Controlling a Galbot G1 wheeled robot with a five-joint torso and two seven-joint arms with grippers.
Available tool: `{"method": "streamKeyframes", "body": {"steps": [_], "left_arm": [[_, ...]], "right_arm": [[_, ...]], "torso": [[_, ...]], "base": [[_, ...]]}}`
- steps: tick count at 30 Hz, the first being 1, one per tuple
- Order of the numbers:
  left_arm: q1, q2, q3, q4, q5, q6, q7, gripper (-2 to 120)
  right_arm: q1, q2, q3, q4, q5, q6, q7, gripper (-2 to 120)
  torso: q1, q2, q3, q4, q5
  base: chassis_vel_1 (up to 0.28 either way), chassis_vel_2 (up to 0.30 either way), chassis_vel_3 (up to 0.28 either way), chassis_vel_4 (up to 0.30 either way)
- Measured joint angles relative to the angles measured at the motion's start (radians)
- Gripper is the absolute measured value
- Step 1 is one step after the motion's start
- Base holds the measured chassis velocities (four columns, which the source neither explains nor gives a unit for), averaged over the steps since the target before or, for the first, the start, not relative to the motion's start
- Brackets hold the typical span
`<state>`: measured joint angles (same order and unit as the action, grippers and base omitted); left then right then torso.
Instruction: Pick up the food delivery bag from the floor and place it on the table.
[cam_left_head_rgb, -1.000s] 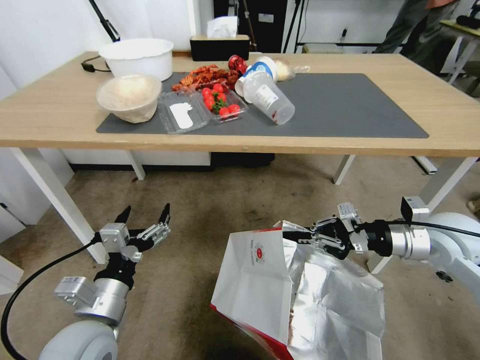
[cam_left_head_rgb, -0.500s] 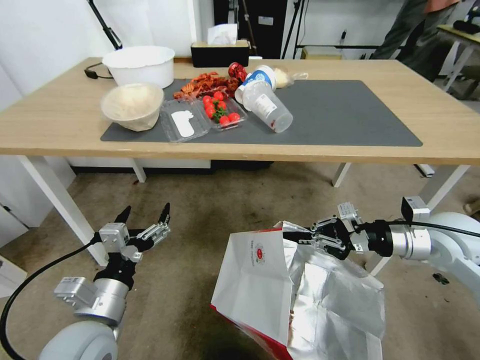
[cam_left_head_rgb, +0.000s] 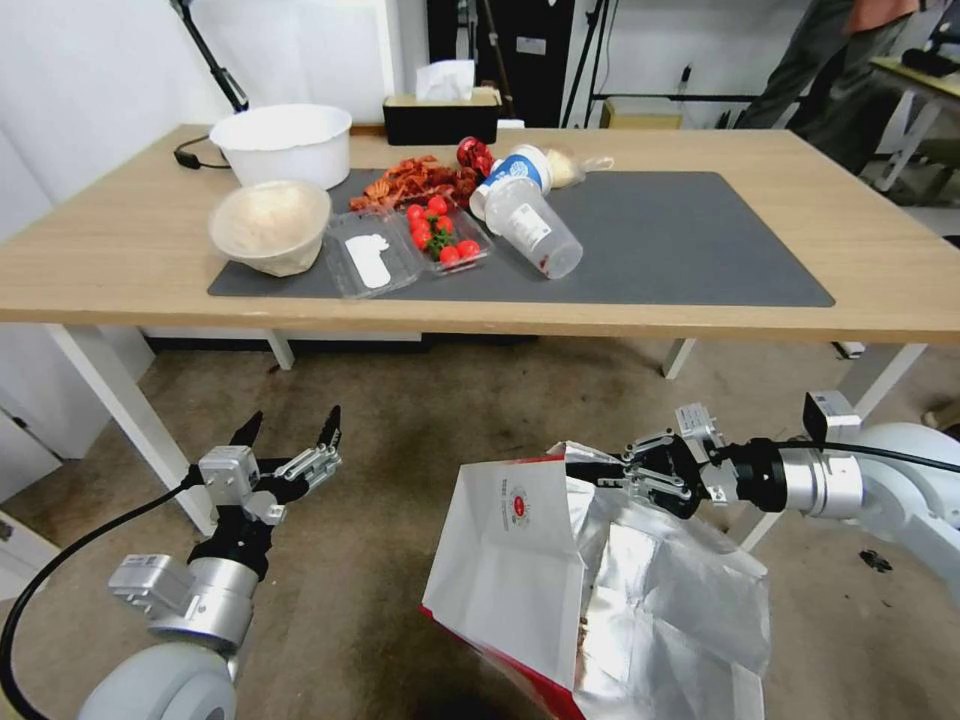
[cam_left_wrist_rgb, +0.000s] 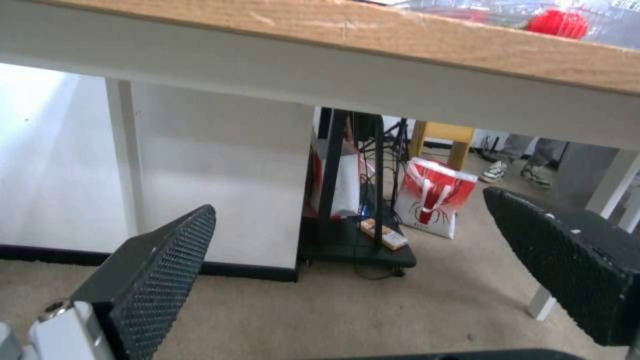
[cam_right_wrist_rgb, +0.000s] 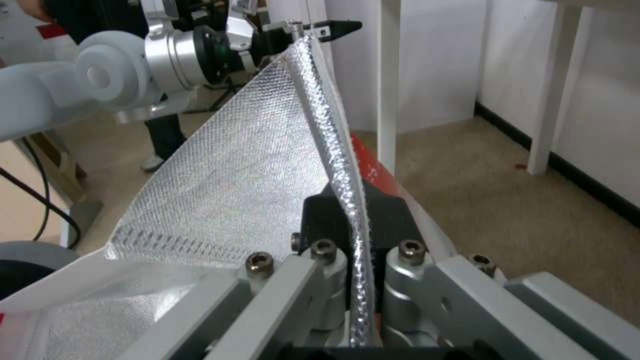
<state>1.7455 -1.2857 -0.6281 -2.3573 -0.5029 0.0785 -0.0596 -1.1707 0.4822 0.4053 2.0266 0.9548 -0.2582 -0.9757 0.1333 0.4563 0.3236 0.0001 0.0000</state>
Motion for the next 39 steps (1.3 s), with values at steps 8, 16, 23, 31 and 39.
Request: {"method": "streamKeyframes", "body": {"steps": [8,16,23,31,39], "left_arm": [[0.002,-0.001,0.003,-0.002,0.0,0.0,0.0,100],[-0.006,-0.002,0.002,-0.004,-0.001,0.001,-0.001,100],[0.0,-0.001,0.001,-0.004,-0.001,0.0,-0.001,100],[0.001,0.0,-0.001,-0.005,-0.001,0.0,-0.001,100],[0.01,-0.002,-0.002,-0.012,-0.001,0.0,0.002,100]], "right_arm": [[-0.001,0.004,-0.002,0.0,-0.001,0.0,-0.002,0],[0.002,0.01,-0.005,-0.003,-0.003,0.0,-0.003,0],[0.004,0.011,-0.005,-0.002,-0.004,-0.001,-0.003,0],[0.003,0.013,-0.005,-0.001,-0.004,-0.001,-0.003,0],[0.004,0.014,-0.004,0.001,-0.005,-0.001,-0.002,0]], "torso": [[0.013,0.035,0.022,0.0,0.0],[0.025,0.067,0.042,-0.0001,0.0],[0.036,0.098,0.062,0.0,0.0],[0.047,0.126,0.079,-0.0001,0.0],[0.06,0.161,0.101,0.0,0.0]], "base": [[0.0,0.0,0.0,0.0],[0.0,0.0,0.0,0.0],[0.0,0.0,0.0,0.0],[0.0,0.0,0.0,0.0],[0.0,0.0,0.0,0.0]]}}
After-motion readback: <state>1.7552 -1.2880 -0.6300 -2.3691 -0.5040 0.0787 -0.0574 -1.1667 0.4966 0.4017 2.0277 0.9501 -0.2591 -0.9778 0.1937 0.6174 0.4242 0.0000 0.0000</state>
